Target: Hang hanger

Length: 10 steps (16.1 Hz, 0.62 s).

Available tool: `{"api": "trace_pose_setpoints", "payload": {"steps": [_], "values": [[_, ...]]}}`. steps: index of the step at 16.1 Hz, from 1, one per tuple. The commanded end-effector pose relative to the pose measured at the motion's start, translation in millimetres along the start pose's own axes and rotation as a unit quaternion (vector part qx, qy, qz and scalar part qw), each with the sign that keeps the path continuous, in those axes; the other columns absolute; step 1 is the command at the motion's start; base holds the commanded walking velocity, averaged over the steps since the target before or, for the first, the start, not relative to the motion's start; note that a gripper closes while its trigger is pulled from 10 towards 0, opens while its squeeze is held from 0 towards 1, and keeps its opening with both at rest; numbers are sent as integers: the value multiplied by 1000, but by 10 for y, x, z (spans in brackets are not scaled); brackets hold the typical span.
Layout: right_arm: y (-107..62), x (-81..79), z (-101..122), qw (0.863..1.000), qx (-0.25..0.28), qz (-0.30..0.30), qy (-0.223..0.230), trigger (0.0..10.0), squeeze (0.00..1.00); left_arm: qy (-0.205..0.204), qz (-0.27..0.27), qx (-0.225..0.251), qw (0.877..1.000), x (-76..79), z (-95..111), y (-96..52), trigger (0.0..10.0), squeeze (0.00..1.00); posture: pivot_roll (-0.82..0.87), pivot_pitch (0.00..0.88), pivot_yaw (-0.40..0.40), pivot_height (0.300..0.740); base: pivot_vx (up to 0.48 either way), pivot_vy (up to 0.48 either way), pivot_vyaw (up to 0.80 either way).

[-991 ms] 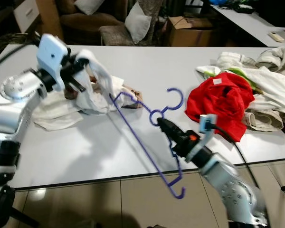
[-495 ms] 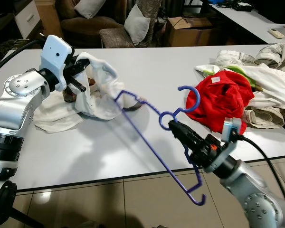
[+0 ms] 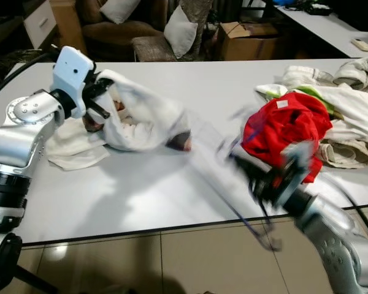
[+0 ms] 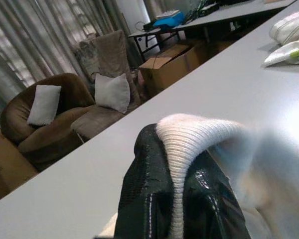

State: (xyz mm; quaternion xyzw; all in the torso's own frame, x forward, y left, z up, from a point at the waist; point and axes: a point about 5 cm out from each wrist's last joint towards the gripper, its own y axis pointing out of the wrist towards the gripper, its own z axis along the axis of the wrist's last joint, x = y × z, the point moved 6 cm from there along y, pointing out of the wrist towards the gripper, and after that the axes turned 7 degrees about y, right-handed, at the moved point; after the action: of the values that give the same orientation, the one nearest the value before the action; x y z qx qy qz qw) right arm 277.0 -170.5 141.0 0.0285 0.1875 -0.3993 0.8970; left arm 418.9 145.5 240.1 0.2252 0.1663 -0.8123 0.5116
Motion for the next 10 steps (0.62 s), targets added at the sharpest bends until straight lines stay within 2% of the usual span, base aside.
{"api": "trace_pose_setpoints", "payload": {"steps": [1, 2, 3, 4, 5, 6, 7, 8, 9, 10], "values": [[-10, 39, -69, 1000, -22, -6, -5, 10000, 0, 22, 5, 9, 1000, -30, 103, 27, 0, 0, -77, 0, -6, 740, 0, 0, 0], [-16, 8, -66, 1000, -21, 7, -11, 10000, 0, 25, 4, 8, 1000, -22, 96, 29, 0, 0, -76, 0, -8, 740, 0, 0, 0], [8, 117, 256, 997, 72, -32, -7, 10000, 0, 26, 2, 7, 1000, 14, 90, 34, 0, 0, -80, 0, -10, 740, 0, 0, 0], [-12, -117, 390, 993, 109, 43, 30, 10000, 0, 24, 0, 9, 1000, 37, 98, 37, 0, 0, -80, 0, -15, 740, 0, 0, 0], [-9, -49, 400, 994, 109, 16, 8, 10000, 0, 24, -1, 9, 1000, 53, 102, 41, 0, 0, -83, 0, -16, 740, 0, 0, 0], [-70, -193, 322, 990, 94, 78, 64, 10000, 0, 24, -1, 10, 1000, 71, 105, 45, 0, 0, -82, 0, -17, 740, 0, 0, 0], [-96, -259, 333, 987, 103, 100, 71, 10000, 0, 24, -1, 10, 1000, 79, 106, 47, 0, 0, -83, 0, -23, 740, 0, 0, 0], [-109, -166, 379, 985, 129, 76, 85, 10000, 0, 24, -1, 12, 1000, 86, 110, 49, 0, 0, -85, 0, -24, 740, 0, 0, 0], [-180, -231, 472, 973, 161, 113, 123, 10000, 0, 23, 0, 13, 1000, 90, 115, 49, 0, 0, -86, 0, -26, 740, 0, 0, 0], [-232, -308, 489, 965, 165, 144, 142, 10000, 0, 21, 1, 15, 1000, 94, 120, 50, 0, 0, -88, 0, -33, 740, 0, 0, 0]]}}
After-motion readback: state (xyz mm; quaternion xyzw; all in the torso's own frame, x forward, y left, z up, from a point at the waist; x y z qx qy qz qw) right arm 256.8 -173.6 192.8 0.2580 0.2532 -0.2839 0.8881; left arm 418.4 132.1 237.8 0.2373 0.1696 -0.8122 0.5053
